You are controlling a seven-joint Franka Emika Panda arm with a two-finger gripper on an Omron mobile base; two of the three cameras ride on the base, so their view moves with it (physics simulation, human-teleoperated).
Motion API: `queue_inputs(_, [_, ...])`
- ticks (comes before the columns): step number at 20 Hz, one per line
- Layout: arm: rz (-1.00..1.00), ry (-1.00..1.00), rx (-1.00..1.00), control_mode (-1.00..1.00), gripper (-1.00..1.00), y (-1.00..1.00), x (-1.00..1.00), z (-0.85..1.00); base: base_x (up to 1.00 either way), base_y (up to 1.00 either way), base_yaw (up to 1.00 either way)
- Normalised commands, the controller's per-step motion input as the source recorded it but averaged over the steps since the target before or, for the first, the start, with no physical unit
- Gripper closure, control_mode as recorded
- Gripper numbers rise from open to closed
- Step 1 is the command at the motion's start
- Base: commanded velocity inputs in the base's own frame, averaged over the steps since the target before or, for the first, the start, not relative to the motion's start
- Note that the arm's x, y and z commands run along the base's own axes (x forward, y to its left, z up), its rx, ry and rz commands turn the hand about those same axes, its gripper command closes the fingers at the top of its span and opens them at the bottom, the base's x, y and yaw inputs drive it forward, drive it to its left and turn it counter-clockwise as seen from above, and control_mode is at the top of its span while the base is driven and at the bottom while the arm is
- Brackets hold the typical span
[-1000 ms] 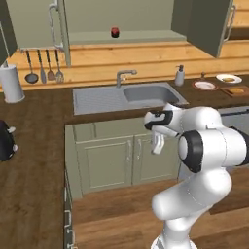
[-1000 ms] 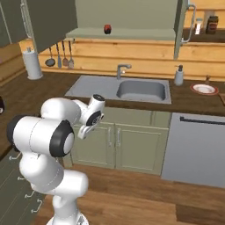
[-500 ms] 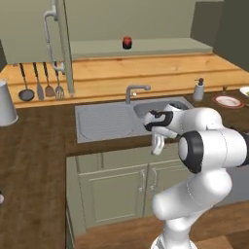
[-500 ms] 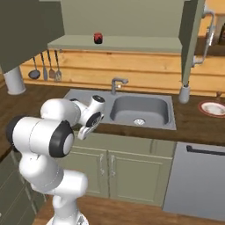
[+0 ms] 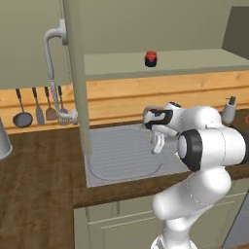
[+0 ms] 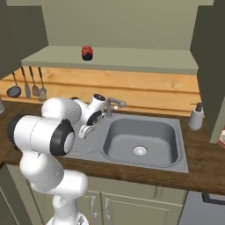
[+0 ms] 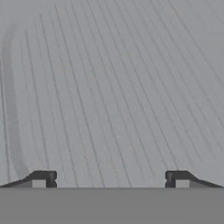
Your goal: From the different types of pastries on the counter, select a croissant and place it on the cutting board. Then retrieve a jar of jam from the cabinet and place it alongside the croissant on the cutting board.
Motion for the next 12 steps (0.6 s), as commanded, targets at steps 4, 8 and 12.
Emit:
queue_inputs(4, [0.00,0.00,0.00,1.00,-1.00,0.00,0.00,0.00,1.00,0.01,0.00])
queue_inputs(8, [0.00,0.00,0.00,1.00,-1.00,0.00,0.00,0.00,0.99,0.00,0.00])
queue_inputs(12, [0.00,0.00,0.00,1.00,-1.00,0.00,0.00,0.00,0.63,0.08,0.00])
